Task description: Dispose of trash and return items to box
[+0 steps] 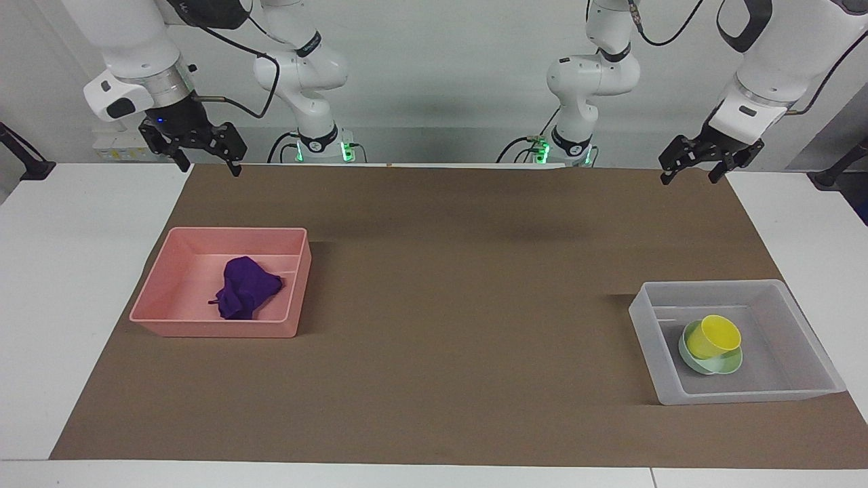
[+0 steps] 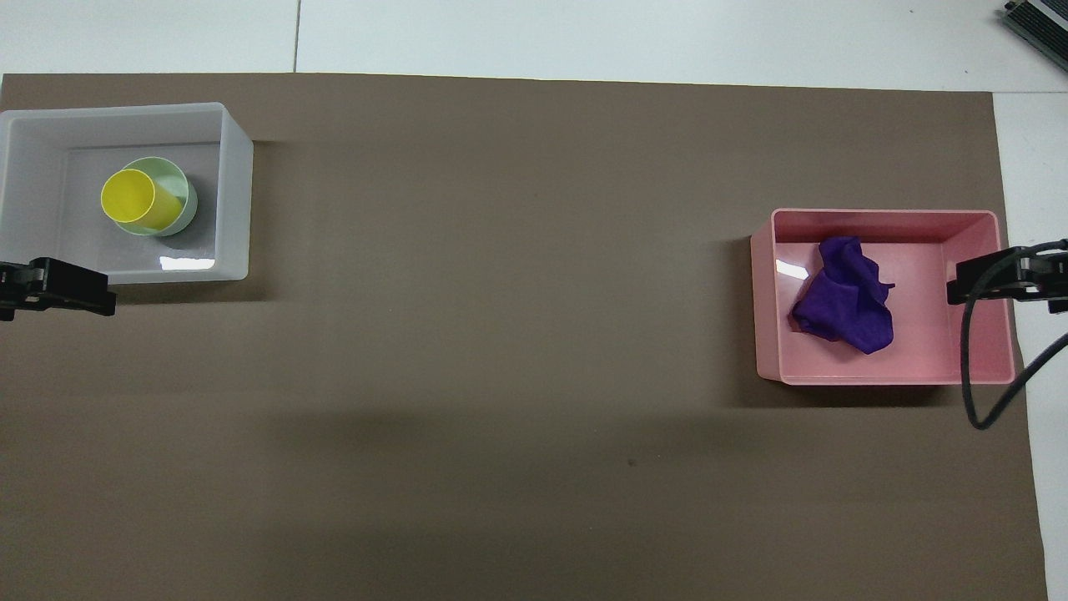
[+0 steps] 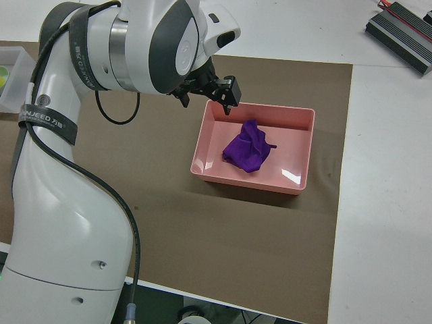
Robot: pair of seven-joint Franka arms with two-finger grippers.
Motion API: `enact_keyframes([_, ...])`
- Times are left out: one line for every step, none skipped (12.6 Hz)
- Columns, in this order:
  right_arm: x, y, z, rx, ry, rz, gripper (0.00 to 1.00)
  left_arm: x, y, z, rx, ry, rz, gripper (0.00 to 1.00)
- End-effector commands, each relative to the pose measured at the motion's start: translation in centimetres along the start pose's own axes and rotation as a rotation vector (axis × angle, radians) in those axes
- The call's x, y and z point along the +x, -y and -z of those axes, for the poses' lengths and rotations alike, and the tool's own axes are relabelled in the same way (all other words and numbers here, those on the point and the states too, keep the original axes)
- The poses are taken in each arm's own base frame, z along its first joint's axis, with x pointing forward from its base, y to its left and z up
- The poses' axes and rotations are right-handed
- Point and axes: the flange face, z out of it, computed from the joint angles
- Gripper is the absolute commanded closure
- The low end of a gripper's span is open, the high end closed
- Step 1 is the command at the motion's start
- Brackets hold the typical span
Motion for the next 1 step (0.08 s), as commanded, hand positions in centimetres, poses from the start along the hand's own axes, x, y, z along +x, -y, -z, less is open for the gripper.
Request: enact_keyframes([-0.54, 0.03, -0.1, 0.013, -0.015, 0.022, 0.0, -0.11, 0.13, 0.06, 0.021, 0.016, -0.011, 0.0])
